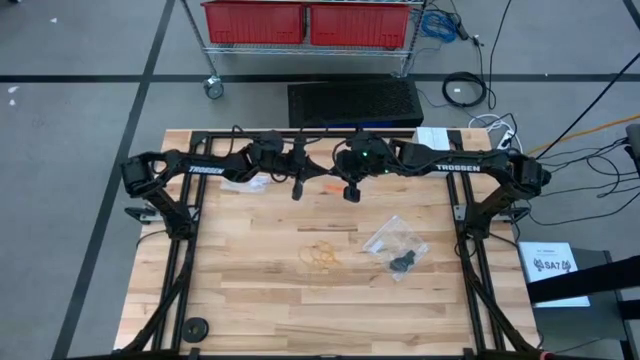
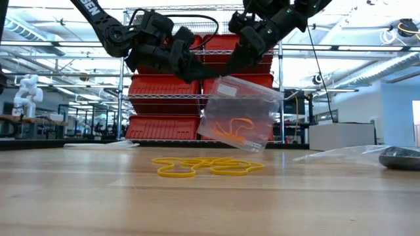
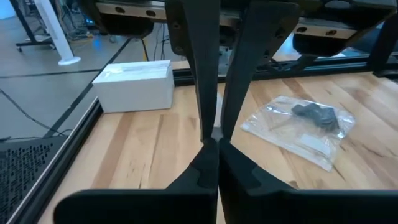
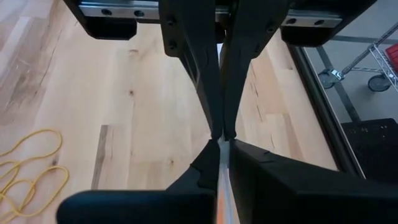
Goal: Sort rubber bands
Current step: Close the top right transparent zip bag with the orange rubber bands
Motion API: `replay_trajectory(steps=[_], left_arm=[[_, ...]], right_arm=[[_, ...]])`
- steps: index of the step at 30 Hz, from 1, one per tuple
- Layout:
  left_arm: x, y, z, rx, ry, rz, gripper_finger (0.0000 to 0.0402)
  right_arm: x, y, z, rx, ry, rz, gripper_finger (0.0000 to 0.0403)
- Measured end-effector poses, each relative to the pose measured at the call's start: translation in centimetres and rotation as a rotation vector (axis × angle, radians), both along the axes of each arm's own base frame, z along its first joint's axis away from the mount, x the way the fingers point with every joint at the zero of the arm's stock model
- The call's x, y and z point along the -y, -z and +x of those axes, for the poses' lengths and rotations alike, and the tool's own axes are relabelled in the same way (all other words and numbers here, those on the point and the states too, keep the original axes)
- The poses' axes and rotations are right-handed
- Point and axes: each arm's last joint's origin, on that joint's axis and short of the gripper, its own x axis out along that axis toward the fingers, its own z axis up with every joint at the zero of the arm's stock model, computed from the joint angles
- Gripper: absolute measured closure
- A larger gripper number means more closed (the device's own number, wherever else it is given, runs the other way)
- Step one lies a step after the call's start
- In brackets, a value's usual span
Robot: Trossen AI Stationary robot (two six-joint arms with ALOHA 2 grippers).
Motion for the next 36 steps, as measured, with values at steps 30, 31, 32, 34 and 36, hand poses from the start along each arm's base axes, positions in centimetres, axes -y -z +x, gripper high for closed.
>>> replay_trajectory(steps=[30,31,32,34,36], left_arm=[[-3.0,0.4,-1.5,-0.042,-0.137,-0.014,0.0401],[-3.0,0.4,-1.6,-0.043,-0.139,-0.014,0.0401],[-3.1,0.4,-1.6,-0.044,-0.14,-0.015,0.0401],[-3.1,0.5,-1.7,-0.053,-0.143,-0.02,0.0401],[-3.2,0.7,-1.8,-0.069,-0.148,-0.029,0.0401]], right_arm=[[0.3,2.7,-3.4,-0.426,0.168,0.083,0.0399],[0.3,2.7,-3.5,-0.437,0.175,0.09,0.0399],[0.4,2.8,-3.6,-0.448,0.183,0.095,0.0399],[0.6,2.9,-3.9,-0.468,0.205,0.101,0.0399],[0.8,2.9,-4.1,-0.485,0.238,0.087,0.0399]])
